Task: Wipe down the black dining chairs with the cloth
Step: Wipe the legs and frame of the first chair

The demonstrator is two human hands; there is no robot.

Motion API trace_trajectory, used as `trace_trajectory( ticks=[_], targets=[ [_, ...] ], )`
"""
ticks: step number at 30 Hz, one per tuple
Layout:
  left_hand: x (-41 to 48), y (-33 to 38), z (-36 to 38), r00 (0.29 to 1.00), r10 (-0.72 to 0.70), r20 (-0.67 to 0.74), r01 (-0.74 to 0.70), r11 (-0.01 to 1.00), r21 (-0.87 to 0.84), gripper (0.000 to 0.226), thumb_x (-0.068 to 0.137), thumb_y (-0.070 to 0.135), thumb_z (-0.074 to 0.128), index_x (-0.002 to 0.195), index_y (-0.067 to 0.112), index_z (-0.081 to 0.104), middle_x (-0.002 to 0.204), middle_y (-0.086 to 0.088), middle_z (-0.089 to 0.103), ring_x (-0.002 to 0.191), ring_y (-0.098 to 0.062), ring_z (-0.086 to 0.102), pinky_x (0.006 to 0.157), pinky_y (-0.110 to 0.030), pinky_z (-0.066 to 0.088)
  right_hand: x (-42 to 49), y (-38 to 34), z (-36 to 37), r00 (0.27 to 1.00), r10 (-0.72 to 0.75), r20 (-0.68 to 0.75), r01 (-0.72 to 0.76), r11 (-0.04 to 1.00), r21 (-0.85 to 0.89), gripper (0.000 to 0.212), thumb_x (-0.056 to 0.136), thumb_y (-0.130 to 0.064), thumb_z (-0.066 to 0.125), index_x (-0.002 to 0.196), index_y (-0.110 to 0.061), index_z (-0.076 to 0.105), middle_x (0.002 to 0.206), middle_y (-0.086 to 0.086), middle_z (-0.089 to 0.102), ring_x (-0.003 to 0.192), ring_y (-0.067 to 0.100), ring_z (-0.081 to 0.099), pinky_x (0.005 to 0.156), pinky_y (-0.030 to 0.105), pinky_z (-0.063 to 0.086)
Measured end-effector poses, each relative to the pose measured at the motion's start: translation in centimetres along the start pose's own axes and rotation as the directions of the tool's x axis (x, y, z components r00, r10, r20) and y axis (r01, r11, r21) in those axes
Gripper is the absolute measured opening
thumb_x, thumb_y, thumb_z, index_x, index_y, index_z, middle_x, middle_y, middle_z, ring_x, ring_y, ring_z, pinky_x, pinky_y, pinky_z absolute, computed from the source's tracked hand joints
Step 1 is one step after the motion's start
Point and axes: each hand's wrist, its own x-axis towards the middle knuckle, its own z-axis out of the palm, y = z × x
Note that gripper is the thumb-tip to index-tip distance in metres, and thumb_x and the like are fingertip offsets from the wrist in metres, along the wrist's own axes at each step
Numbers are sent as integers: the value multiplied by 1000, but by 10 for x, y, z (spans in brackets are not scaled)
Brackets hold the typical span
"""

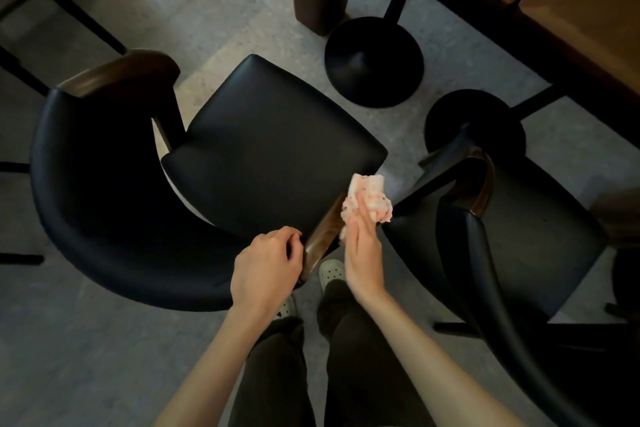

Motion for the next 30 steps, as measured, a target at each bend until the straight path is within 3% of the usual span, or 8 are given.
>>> trace_trajectory(
  ticks=[3, 7, 13, 17, 20, 24, 26, 30],
  targets=[
    [0, 1, 0, 1000, 1, -9, -1, 1000, 12, 27, 100, 37, 41, 115, 33, 62, 87, 16, 61, 71, 0, 58, 59, -19, 51, 17, 4, 4, 984, -176, 33, 179, 971, -156, 40, 106, -24, 29, 144, -26, 39, 147, -18, 39, 140, -8, 24, 114, 12, 15],
    [-2, 1, -2, 1000, 30, -8, -30, 999, -17, 26, 100, 37, 40, 111, 33, 63, 83, 14, 61, 69, -1, 58, 58, -21, 51, 46, 11, -6, 987, -155, 52, 163, 955, -248, 36, 104, -21, 35, 131, -12, 59, 133, 1, 59, 125, 6, 45, 112, 34, 35],
    [-9, -7, -1, 982, 184, -47, -185, 982, -21, 26, 100, 33, 40, 112, 30, 63, 92, 14, 63, 80, -3, 59, 67, -29, 54, 16, 11, 15, 968, -156, -197, 116, 972, -203, 36, 104, -25, 37, 124, -9, 64, 123, 4, 65, 119, 11, 56, 102, 39, 46],
    [-26, -26, -9, 952, 280, -123, -279, 960, 25, 21, 97, 25, 49, 109, 25, 66, 96, 10, 67, 85, -6, 59, 73, -23, 48, -21, -5, 23, 929, -368, 40, 361, 874, -326, 36, 103, -25, 38, 119, -12, 67, 124, 4, 65, 127, 15, 51, 115, 36, 30],
    [-42, -58, -20, 926, 261, -272, -254, 965, 61, 19, 93, 19, 55, 106, 21, 68, 105, 6, 68, 99, -11, 60, 90, -30, 44, -43, -30, 28, 875, -422, 237, 484, 757, -440, 36, 102, -21, 39, 120, -11, 68, 126, 3, 65, 128, 13, 45, 109, 5, 1],
    [-62, -105, -39, 906, 137, -399, -118, 990, 73, 21, 92, 13, 58, 110, 14, 68, 114, 0, 66, 111, -18, 55, 98, -37, 40, -60, -50, 46, 863, -387, 326, 506, 674, -538, 29, 103, -22, 41, 118, -14, 65, 114, 4, 67, 110, 19, 59, 95, 29, 45],
    [-69, -119, -45, 890, 143, -433, -114, 989, 93, 22, 91, 10, 59, 111, 11, 69, 116, -4, 66, 114, -20, 54, 102, -38, 39, -62, -57, 53, 857, -347, 380, 514, 600, -613, 24, 104, -21, 39, 110, -13, 61, 99, 6, 65, 93, 24, 62, 76, 39, 49],
    [-78, -130, -52, 874, 163, -458, -117, 985, 128, 26, 92, 10, 59, 117, 8, 66, 125, -8, 61, 125, -24, 48, 107, -40, 38, -71, -74, 80, 824, -291, 486, 554, 594, -584, 27, 105, -28, 35, 114, -17, 58, 99, 12, 67, 88, 32, 62, 75, 45, 48]
  ],
)
